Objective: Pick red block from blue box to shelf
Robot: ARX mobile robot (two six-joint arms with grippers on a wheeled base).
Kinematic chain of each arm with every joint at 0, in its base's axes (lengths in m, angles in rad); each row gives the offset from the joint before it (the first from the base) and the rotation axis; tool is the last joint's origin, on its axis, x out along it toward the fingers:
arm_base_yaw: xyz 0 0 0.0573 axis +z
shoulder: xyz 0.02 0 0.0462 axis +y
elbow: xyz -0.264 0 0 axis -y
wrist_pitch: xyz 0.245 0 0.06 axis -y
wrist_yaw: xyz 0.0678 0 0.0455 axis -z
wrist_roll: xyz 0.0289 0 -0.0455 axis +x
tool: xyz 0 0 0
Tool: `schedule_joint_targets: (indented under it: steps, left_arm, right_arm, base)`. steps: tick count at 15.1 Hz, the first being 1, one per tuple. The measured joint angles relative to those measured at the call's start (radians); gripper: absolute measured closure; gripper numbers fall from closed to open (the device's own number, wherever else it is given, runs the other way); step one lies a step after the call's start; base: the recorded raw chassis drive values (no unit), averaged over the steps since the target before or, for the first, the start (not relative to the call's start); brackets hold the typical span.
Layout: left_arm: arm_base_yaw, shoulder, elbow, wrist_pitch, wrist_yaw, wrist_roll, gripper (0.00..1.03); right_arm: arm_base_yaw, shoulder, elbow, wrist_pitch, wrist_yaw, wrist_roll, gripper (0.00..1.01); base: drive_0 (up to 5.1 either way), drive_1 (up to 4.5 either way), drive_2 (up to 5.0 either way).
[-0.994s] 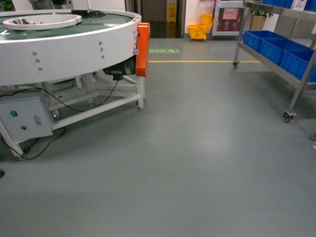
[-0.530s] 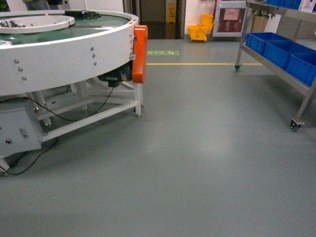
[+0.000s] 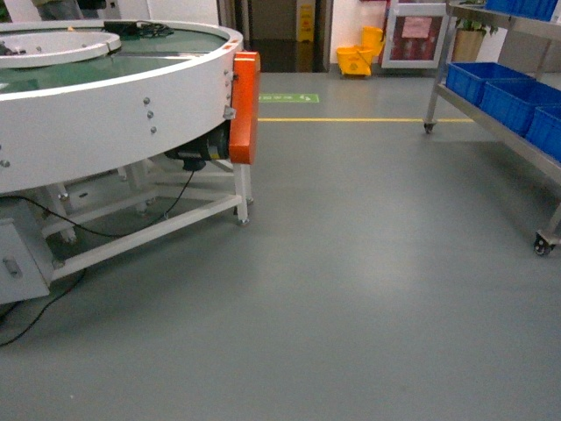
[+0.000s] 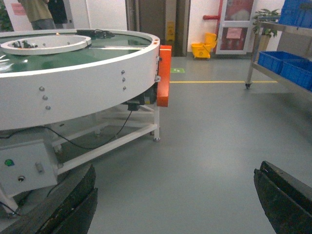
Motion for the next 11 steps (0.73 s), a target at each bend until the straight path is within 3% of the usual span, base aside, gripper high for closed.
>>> schedule_joint_targets:
  steps: [11]
  left_arm:
    - [0.0, 0.0, 0.0, 0.002, -0.001, 0.0, 0.05]
  right_arm:
    - [0.0, 0.0, 0.0, 0.002, 0.0, 0.0, 0.73]
  base:
    - [-0.1, 4.2, -4.3]
